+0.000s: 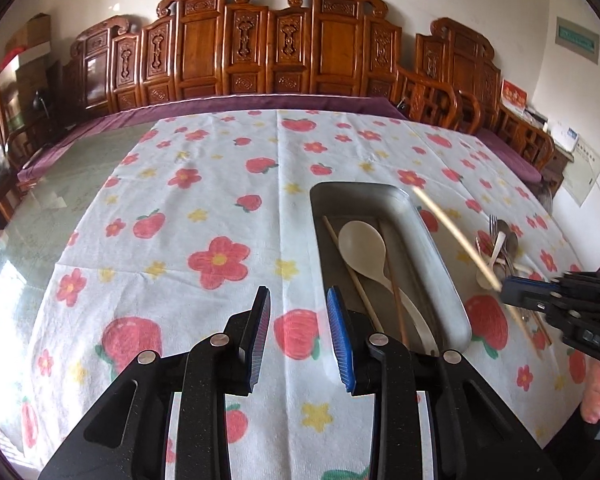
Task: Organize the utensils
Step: 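Lower the chopstick into the metal tray and open the right gripper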
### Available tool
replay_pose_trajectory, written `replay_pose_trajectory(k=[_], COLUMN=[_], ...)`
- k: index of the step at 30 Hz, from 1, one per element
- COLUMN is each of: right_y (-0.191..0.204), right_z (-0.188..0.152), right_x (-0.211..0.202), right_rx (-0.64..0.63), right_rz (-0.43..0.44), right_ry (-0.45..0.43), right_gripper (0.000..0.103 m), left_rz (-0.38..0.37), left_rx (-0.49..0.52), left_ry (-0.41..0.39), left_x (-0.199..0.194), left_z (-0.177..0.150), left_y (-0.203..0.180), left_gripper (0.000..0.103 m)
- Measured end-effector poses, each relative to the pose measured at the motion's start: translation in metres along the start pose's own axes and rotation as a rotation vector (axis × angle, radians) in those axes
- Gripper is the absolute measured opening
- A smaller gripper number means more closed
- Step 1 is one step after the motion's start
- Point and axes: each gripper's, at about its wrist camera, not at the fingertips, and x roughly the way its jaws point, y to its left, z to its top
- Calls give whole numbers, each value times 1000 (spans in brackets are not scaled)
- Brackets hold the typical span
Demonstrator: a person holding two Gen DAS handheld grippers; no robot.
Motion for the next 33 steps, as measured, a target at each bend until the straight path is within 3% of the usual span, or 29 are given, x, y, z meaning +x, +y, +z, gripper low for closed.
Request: replay_pose_trajectory(k=[11,20,28,33], right_y=[17,21,17,24], right_z=[40,42,47,46], right_x=[61,89,108,105], right_rx=[81,135,221,196], right_rz=[30,-3,51,82], right_ry=[54,112,141,128], right_gripper=[6,6,7,9], left_rz=[-33,-37,-39,-38], left_rx=[-48,-39,-46,-40], left_ry=[-11,-29,-31,-31], left_x=[0,-4,-6,-6], left_z=[-1,-1,-1,-1], left_y=[15,14,14,14], left_gripper=[28,28,28,28])
